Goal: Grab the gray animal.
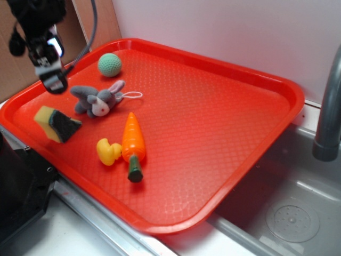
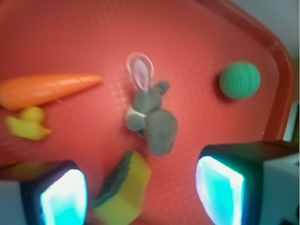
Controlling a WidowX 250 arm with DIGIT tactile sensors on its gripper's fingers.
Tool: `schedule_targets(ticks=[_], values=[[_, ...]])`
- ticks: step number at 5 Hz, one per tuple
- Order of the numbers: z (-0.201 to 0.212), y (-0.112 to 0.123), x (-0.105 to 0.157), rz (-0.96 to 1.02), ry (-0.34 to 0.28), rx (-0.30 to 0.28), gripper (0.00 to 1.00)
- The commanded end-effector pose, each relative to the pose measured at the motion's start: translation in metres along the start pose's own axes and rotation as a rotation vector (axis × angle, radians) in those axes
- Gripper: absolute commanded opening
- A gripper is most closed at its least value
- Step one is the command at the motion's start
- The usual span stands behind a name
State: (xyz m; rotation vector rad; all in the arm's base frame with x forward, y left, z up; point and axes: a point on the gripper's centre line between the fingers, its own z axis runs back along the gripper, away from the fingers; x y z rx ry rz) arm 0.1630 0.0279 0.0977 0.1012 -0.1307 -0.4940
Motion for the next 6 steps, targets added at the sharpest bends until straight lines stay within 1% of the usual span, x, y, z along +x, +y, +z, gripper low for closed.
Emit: schedule_targets(ticks=[1, 2, 3, 4, 5, 6], values=[[-0.032, 0.016, 0.004, 0.018, 0.053, 0.051, 1.00], [-0.051, 0.020, 0.006, 0.029, 0.093, 0.076, 1.00], [-0.067, 0.028, 0.010, 0.039, 0.124, 0.090, 1.00], [-0.075, 0.030, 0.014, 0.027, 0.133, 0.090, 1.00], [-0.077, 0.031, 0.017, 0.020, 0.128, 0.081, 0.38], [-0.079, 0.036, 0.023, 0.011, 0.113, 0.069, 0.00]])
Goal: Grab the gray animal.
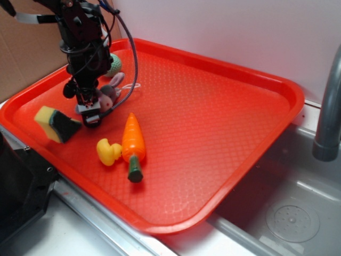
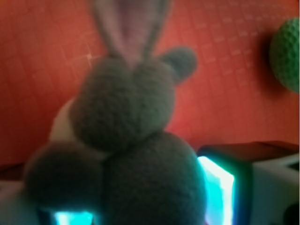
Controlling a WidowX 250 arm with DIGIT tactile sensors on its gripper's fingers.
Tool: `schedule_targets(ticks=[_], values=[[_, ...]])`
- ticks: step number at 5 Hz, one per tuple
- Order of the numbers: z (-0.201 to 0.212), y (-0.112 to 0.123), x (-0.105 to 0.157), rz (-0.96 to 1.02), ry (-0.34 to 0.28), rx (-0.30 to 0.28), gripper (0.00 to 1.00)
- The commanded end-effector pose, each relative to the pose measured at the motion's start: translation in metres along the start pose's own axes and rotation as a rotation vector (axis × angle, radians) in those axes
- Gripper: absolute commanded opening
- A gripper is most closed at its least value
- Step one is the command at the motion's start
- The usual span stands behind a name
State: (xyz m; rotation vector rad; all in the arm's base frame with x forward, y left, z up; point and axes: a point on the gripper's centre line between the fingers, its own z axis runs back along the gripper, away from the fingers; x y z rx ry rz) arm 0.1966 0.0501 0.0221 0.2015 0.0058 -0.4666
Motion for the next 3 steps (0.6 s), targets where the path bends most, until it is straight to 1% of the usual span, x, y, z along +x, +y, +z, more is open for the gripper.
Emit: schedule_targets(ticks=[1, 2, 3], values=[[0.005, 0.018, 0.018, 0.010, -0.061, -0.003, 0.00], [0.025, 0.025, 0.020, 0.157, -0.028, 0.006, 0.00], [0.054, 0.029, 0.020, 0.310, -0.055, -0.021, 0.00]])
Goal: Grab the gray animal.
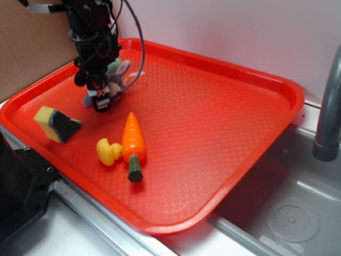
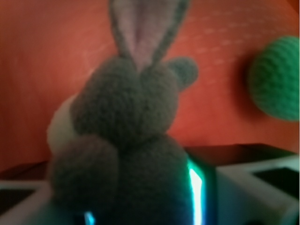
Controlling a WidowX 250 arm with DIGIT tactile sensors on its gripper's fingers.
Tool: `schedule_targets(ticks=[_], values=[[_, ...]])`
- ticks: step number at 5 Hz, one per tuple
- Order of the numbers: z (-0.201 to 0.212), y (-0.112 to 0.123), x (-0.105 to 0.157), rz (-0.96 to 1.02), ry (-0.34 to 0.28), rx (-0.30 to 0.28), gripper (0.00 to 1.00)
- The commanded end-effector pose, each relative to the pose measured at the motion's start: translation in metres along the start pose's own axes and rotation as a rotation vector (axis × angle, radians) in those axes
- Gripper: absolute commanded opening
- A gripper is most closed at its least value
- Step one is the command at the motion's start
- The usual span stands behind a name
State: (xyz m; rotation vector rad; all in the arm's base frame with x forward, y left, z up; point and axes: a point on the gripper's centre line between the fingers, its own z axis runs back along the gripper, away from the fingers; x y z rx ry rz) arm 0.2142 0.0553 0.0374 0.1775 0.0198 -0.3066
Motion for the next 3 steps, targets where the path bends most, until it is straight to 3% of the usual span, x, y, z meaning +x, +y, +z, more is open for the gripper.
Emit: schedule_targets(ticks=[1, 3], values=[[0.084, 0.001, 0.010, 0.327, -0.058, -0.049, 0.00], [0.144, -0.029, 0.013, 0.397, -0.106, -0.228, 0.00]])
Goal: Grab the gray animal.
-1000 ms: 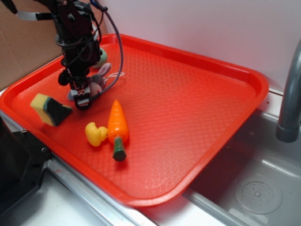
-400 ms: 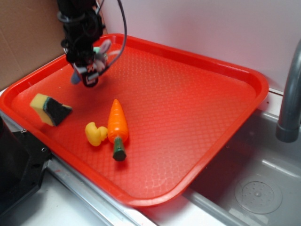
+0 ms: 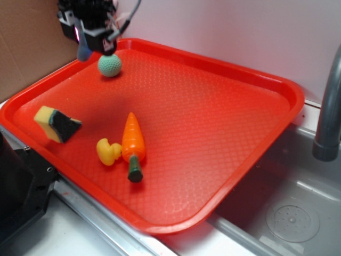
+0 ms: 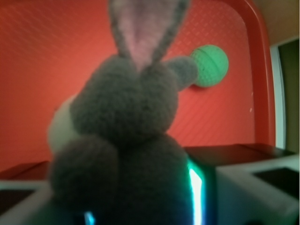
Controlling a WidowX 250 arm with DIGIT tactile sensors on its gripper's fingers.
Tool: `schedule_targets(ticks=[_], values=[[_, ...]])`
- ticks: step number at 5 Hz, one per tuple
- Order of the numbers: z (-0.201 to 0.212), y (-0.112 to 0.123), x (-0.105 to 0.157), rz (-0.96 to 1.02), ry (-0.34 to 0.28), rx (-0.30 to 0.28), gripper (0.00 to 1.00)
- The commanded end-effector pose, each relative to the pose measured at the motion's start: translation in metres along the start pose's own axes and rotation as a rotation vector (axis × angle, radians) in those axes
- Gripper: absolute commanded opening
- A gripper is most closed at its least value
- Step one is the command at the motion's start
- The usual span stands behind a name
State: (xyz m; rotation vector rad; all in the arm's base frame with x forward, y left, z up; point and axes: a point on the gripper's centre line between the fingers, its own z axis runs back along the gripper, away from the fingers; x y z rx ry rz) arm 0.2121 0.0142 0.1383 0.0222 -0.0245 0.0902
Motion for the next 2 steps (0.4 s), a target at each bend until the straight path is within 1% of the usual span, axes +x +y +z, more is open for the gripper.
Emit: schedule_targets(ticks=[1, 2], values=[[0.0475, -0.0320, 0.0045, -0.031, -0.053, -0.116, 0.00], [0.0490, -0.0402, 0.0062, 0.006, -0.059, -0.095, 0.00]])
